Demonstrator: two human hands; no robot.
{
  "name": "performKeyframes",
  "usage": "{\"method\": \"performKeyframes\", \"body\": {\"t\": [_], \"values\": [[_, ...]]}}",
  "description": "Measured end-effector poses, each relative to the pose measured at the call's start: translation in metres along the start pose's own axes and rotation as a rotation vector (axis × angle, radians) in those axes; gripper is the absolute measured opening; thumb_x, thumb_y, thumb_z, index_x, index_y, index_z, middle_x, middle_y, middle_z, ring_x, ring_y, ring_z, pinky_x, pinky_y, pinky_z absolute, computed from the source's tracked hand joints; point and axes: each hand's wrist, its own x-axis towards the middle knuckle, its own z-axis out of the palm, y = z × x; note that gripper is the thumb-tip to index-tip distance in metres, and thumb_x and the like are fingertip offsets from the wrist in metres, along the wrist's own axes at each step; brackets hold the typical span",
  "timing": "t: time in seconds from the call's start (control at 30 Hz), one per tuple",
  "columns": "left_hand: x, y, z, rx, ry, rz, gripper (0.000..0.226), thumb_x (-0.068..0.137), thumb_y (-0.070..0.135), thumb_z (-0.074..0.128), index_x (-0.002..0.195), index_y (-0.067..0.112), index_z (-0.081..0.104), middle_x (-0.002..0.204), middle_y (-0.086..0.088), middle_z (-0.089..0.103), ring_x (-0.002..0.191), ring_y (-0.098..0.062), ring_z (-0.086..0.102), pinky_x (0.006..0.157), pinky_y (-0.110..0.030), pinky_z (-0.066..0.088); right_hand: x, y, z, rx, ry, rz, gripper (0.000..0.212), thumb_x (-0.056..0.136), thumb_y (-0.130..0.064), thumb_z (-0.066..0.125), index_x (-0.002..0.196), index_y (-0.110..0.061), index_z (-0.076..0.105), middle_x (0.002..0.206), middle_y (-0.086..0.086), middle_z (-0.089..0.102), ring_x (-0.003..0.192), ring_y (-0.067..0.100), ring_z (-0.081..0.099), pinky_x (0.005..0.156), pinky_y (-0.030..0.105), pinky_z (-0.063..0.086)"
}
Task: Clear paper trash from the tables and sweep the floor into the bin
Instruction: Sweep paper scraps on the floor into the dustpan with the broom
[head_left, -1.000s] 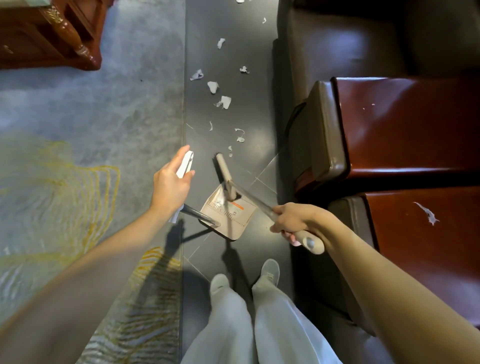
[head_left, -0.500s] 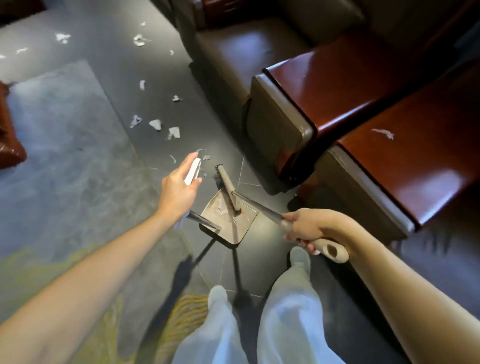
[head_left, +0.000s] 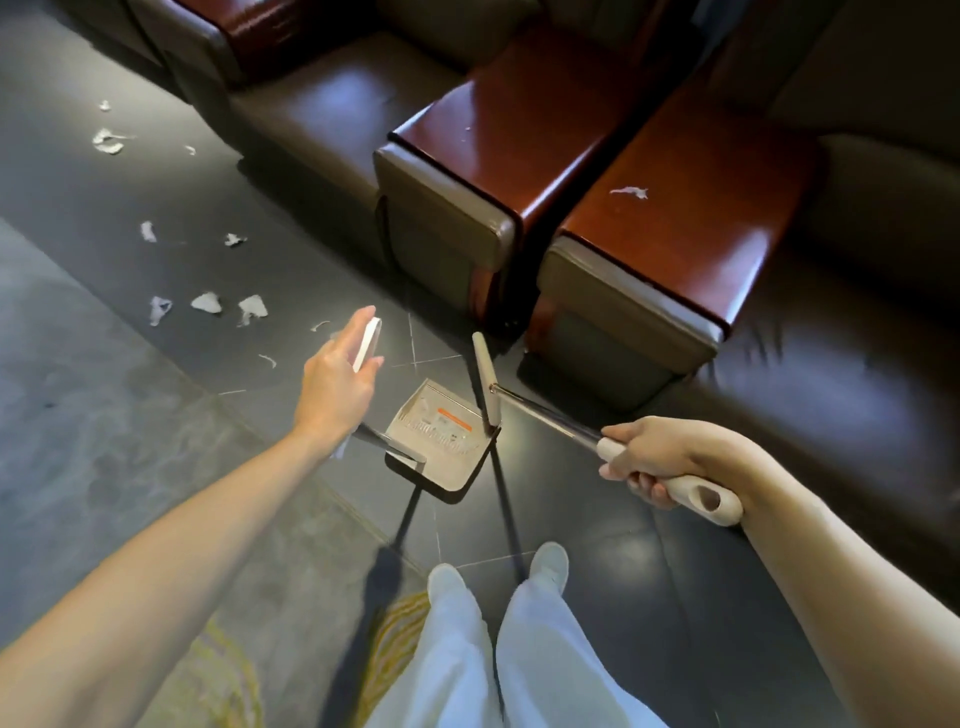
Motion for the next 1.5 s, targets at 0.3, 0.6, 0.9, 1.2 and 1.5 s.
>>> {"method": "performKeyframes", "body": {"t": [0.3, 0.6, 0.9, 1.2, 1.5], "values": [[0.006, 0.002, 0.02, 0.074, -0.04, 0.047, 0.053, 0.094, 0.015, 0.057, 0.14, 0.034, 0.039, 0.124, -0.009, 0.059, 0.111, -0.026, 0.052, 0.089, -0.029, 0.037, 0.008, 0.021, 0.008, 0.066, 0.139, -0.046, 0.062, 0.092, -0.009, 0.06, 0.146, -0.027, 0.035, 0.055, 0.002, 0.052, 0.035, 0.006, 0.045, 0.037, 0.018, 0.038], [0.009, -0.011, 0.019, 0.1, -0.046, 0.062, 0.054, 0.093, 0.015, 0.058, 0.141, 0.033, 0.039, 0.111, -0.008, 0.061, 0.095, -0.015, 0.046, 0.082, -0.026, 0.037, 0.013, 0.018, 0.002, 0.277, 0.108, 0.007, 0.055, 0.093, -0.005, 0.058, 0.143, -0.023, 0.04, 0.047, 0.002, 0.053, 0.036, 0.006, 0.043, 0.034, 0.017, 0.037], [0.019, -0.03, 0.009, 0.069, -0.031, 0.022, 0.057, 0.092, 0.015, 0.06, 0.139, 0.04, 0.039, 0.094, -0.002, 0.057, 0.091, -0.02, 0.051, 0.08, -0.032, 0.042, 0.044, -0.064, -0.04, 0.355, 0.008, 0.094, 0.015, 0.099, -0.009, 0.049, 0.11, -0.018, 0.046, 0.046, 0.004, 0.048, 0.032, 0.005, 0.039, 0.033, 0.013, 0.037], [0.031, -0.037, 0.002, 0.062, 0.042, -0.031, 0.057, 0.09, 0.013, 0.062, 0.139, 0.035, 0.045, 0.083, -0.001, 0.051, 0.078, -0.019, 0.047, 0.071, -0.022, 0.033, 0.088, -0.143, -0.044, 0.274, -0.158, 0.194, 0.008, 0.098, -0.011, 0.05, 0.102, -0.004, 0.052, 0.049, 0.004, 0.047, 0.031, 0.006, 0.04, 0.027, 0.016, 0.035], [0.044, -0.038, 0.0, 0.051, 0.038, -0.061, 0.056, 0.09, 0.014, 0.062, 0.139, 0.037, 0.044, 0.084, 0.0, 0.05, 0.081, -0.02, 0.048, 0.076, -0.028, 0.037, 0.071, -0.131, -0.033, 0.006, -0.17, 0.193, 0.02, 0.098, -0.006, 0.047, 0.118, -0.006, 0.051, 0.047, 0.004, 0.047, 0.031, 0.006, 0.041, 0.031, 0.016, 0.037]]}}
